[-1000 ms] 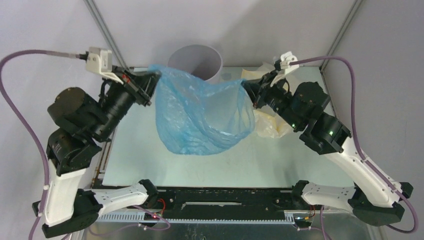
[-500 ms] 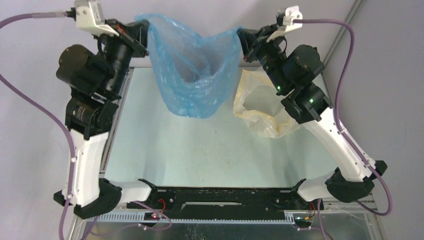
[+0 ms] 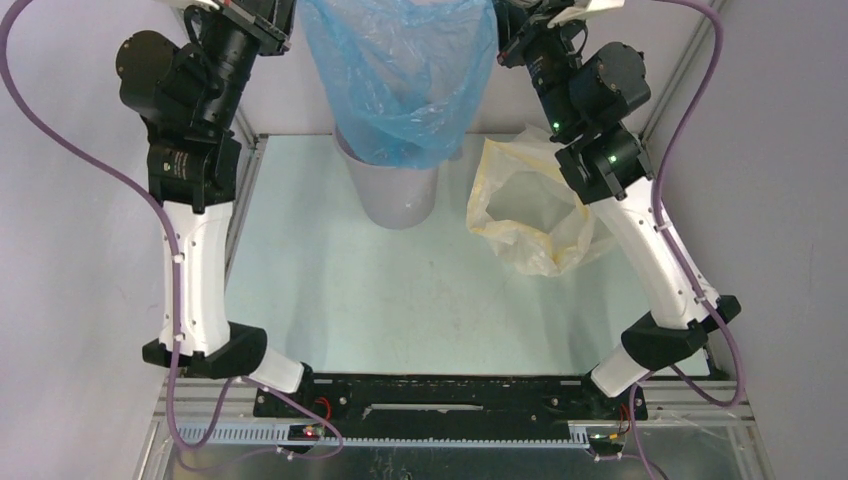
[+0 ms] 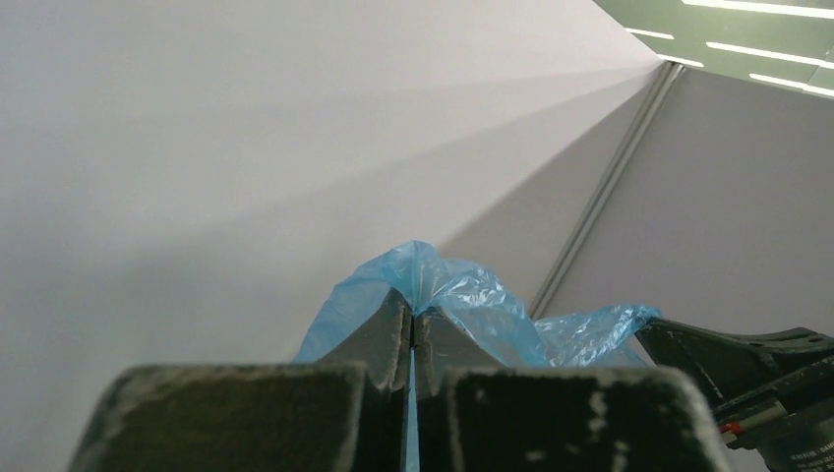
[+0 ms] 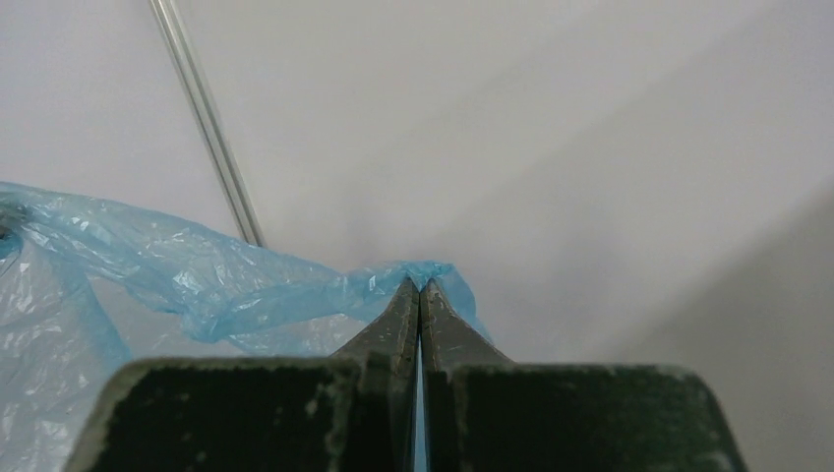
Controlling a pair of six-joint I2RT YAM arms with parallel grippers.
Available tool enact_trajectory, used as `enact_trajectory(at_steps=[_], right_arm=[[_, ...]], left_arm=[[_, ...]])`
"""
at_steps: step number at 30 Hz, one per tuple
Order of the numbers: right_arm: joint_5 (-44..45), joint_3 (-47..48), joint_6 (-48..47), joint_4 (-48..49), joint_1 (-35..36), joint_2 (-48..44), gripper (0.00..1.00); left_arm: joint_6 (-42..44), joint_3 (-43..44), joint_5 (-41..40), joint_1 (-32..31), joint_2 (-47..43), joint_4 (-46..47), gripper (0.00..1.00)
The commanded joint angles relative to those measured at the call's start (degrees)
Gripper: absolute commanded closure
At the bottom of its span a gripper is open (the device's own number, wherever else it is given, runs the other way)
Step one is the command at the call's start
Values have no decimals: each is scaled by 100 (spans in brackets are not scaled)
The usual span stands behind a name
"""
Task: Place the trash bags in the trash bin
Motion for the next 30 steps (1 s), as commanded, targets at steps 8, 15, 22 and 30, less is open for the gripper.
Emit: enact_trajectory(at_steps=[8,15,22,30], right_arm=[[-625,300,258,121,-112,586,100],[-982,434,283,-185,-117,845,100],[-1503,1718,319,-963,-96,1657,100],[-1543,1893,533,-577,73,2040,100]], left_arm=[[-499,-774,209,496,-34,586,100],[-501,-1183,162,557,22,486,100],[-317,-1659,-491,602,-342,357,100],[-85,-2008,-775,698,-635,191,100]])
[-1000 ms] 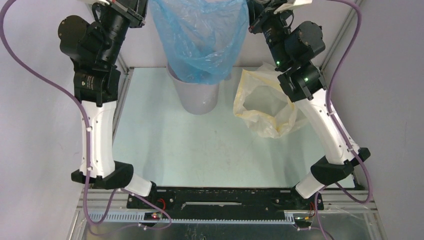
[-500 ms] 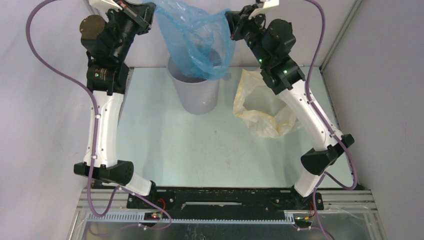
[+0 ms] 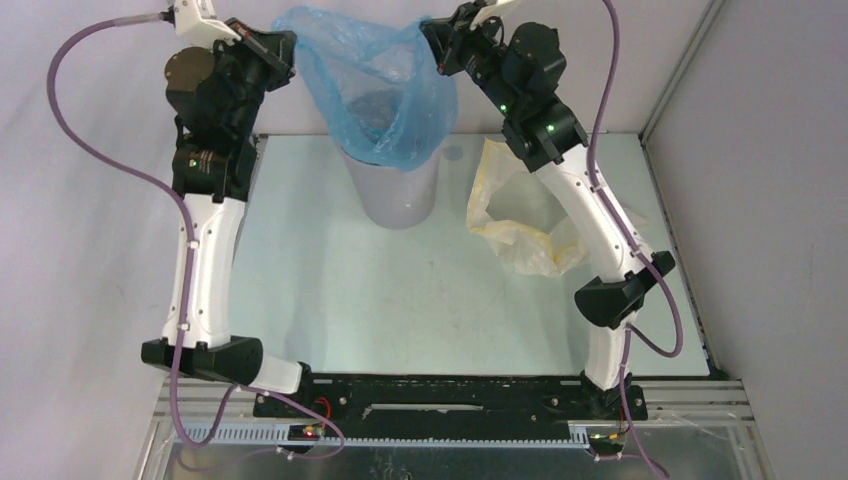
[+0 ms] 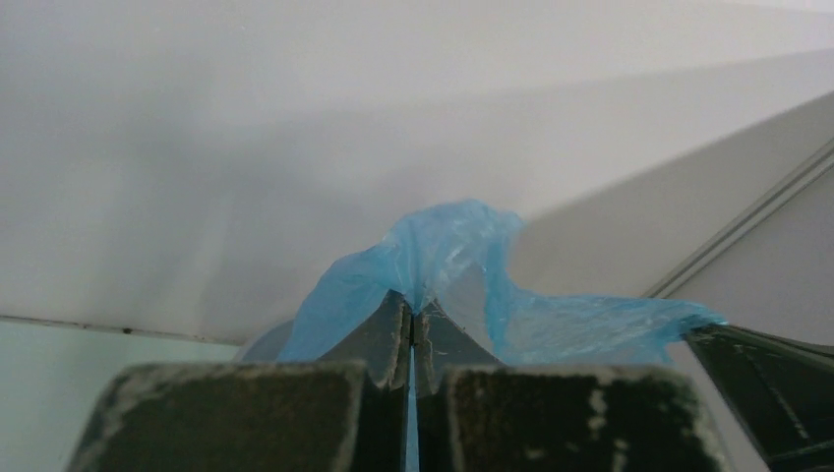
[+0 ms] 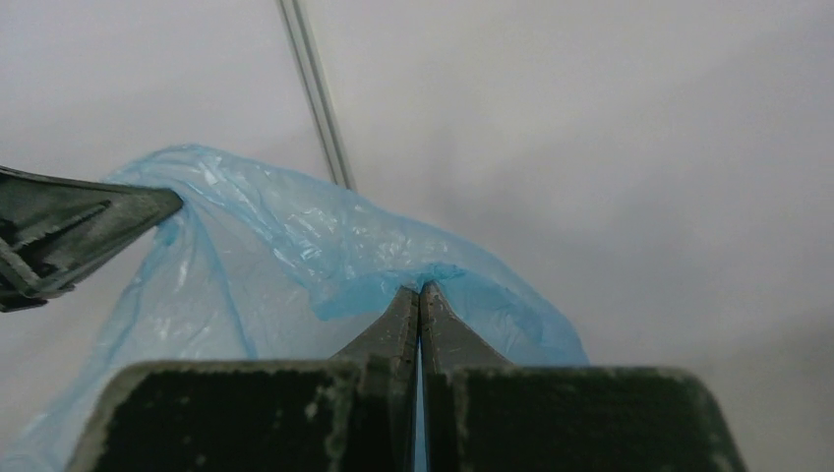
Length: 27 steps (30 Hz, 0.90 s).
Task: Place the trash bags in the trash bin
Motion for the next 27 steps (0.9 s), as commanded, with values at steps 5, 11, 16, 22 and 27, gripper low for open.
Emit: enact_trajectory(at_steps=[5,11,16,22,27], right_arm=[[-154,224,378,231,79,356,100],[-145,206,501,251,66,519,100],[259,-116,615,188,-8,384,100],[810,-587,739,53,-287,-76,100],[644,-689,1030,-215,-552,-190,100]], left_arm=[[234,-216,-189,144,-404,78,100],[148,-197,6,355,-429,22,100],[-77,-517,468,362,-217,141,100],[-264,-667,807,362,-1,332,100],[-407,-745,979,361,-1,346,100]])
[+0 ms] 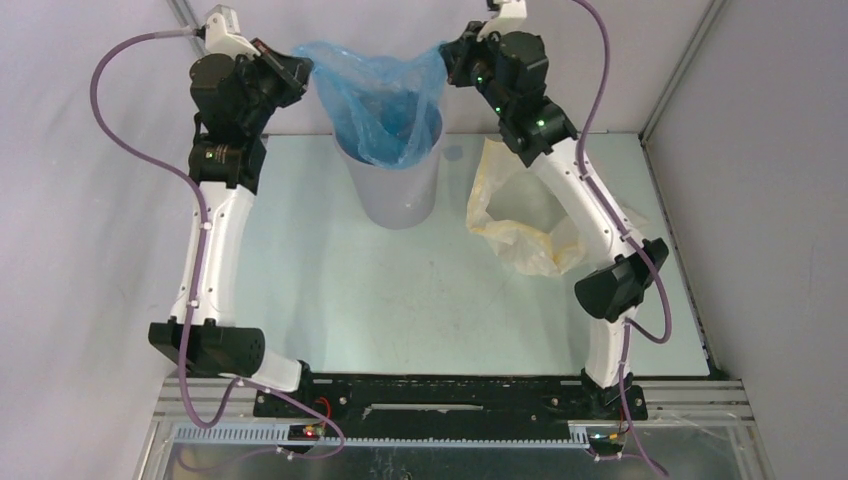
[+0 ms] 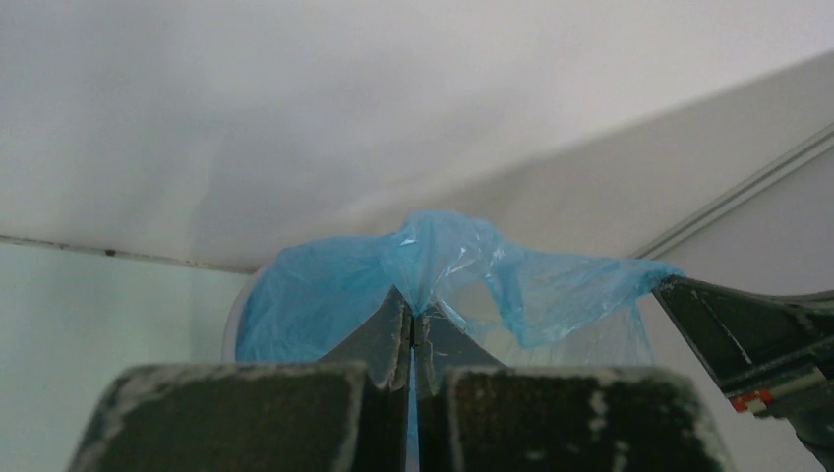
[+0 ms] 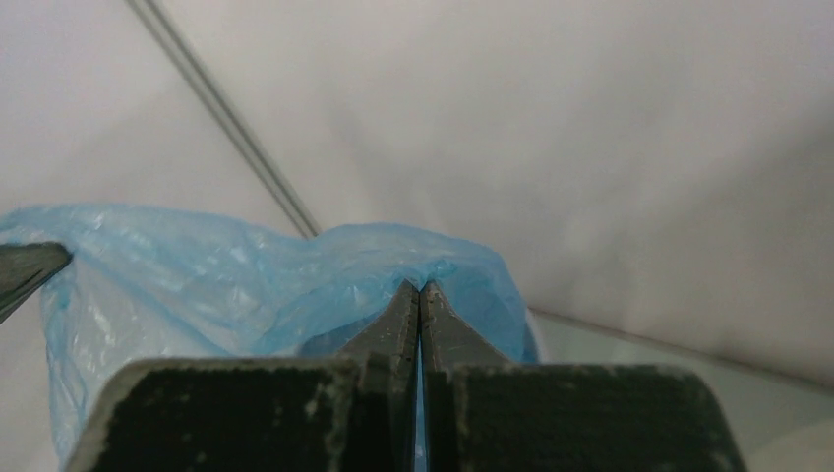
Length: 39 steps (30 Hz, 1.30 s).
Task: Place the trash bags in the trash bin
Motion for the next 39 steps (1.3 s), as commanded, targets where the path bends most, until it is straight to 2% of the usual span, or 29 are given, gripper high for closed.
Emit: enact_trajectory(at_steps=[1,11,23,30,37,39], right_arm=[[24,22,290,-167,-209,-434,100],[-411,-98,448,-553,-215,-459,100],[-505,46,251,-1022,-223,-44,100],[41,59,-30,-1213,-237,63,100],[149,323,-185,-1618,-241,354,100],[100,291,-226,-1628,-240,289,92]], left_arm=[[-249,-46,387,31,-150,314,100],[-359,-578,522,28,-789,305,100],[22,-398,216,28,-357,-399,100],[253,-428,-29,32,-219,-649,100],[313,-761,-183,30,-137,-685,100],[312,-774,-127,27,-142,-685,100]])
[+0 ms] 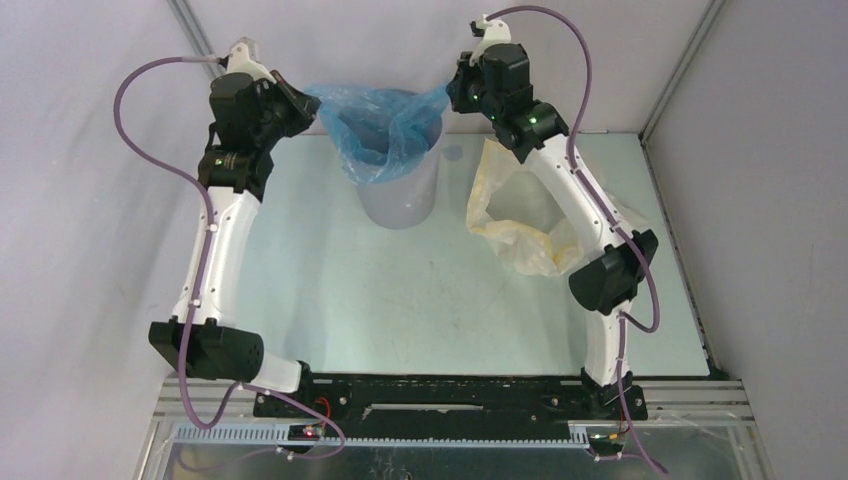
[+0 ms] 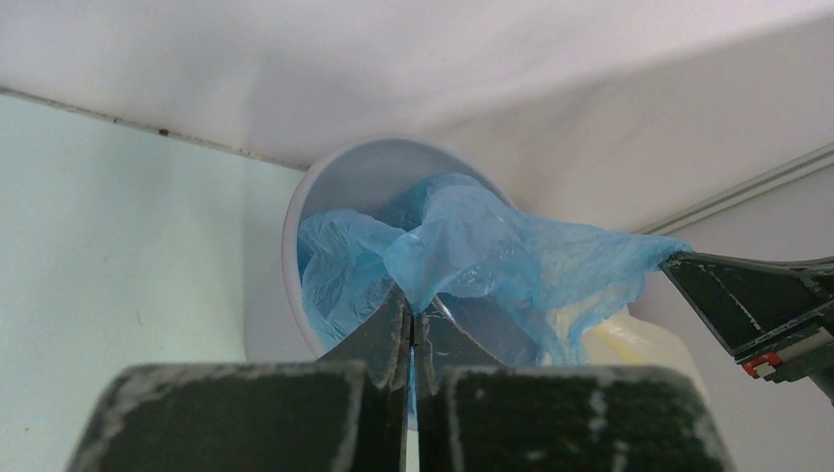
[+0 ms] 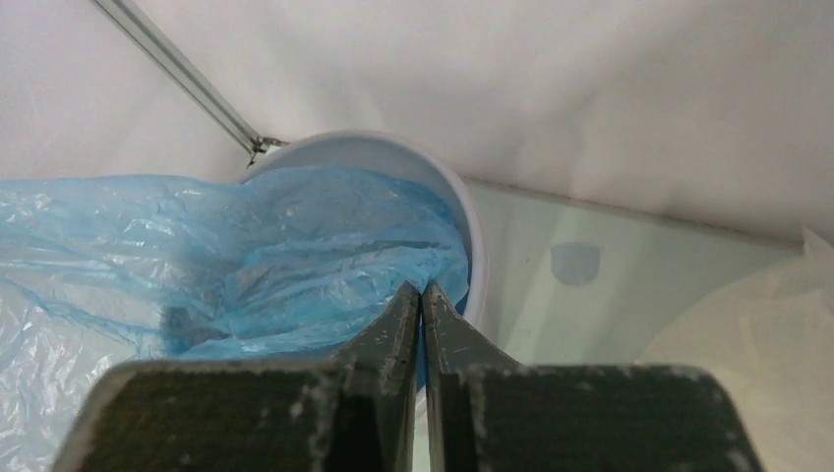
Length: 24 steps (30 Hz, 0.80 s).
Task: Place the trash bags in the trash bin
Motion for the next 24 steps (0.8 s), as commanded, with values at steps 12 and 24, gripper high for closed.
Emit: enact_trajectory(at_steps=[12,24], right_arm=[[487,163,-538,-586,795,-600,15],[2277,275,-676,-691,1785,-289,13]], left_arm=[[-212,-419,493,32,-477,445,100],[-395,-1023,648,27,-909,772,100]])
